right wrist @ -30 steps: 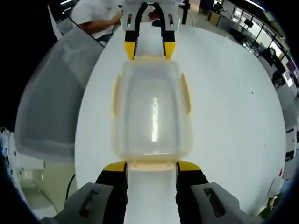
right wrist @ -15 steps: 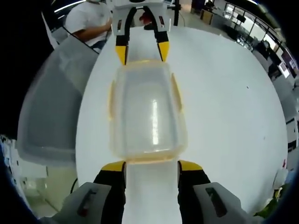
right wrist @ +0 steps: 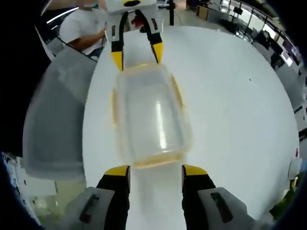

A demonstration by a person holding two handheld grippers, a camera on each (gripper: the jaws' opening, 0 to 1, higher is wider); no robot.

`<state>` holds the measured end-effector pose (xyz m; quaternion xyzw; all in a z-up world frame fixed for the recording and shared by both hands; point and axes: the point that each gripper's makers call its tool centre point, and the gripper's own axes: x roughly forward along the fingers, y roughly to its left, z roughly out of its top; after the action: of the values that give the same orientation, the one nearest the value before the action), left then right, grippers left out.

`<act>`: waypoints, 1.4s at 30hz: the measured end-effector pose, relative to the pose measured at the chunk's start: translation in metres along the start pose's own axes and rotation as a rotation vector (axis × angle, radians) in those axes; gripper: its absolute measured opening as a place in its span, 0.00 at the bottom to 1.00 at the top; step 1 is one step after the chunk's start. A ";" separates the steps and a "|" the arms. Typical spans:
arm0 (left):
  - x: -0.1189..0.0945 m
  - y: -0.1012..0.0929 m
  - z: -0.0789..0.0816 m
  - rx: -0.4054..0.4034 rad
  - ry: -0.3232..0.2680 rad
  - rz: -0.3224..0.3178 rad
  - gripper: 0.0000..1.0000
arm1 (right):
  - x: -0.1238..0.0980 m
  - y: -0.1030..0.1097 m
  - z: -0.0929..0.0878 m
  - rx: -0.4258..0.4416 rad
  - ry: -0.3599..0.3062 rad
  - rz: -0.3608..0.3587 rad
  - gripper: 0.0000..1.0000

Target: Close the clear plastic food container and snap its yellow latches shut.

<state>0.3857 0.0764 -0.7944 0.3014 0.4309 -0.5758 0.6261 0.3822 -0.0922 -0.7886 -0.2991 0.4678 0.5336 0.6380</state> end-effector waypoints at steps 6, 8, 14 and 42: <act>-0.006 -0.006 0.008 -0.333 -0.107 -0.068 0.48 | -0.005 -0.004 0.010 0.194 -0.076 -0.015 0.41; -0.008 -0.004 0.008 -0.400 -0.123 -0.068 0.47 | -0.005 -0.006 0.009 0.222 -0.076 -0.022 0.41; -0.008 -0.001 0.004 -0.566 -0.132 -0.056 0.44 | 0.001 -0.006 0.004 0.302 -0.070 -0.040 0.40; 0.010 -0.001 0.003 -1.015 -0.213 -0.088 0.30 | 0.012 -0.006 0.011 0.718 -0.230 -0.004 0.32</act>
<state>0.3854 0.0692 -0.8015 -0.1188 0.6022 -0.3474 0.7089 0.3906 -0.0787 -0.7963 0.0046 0.5497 0.3645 0.7516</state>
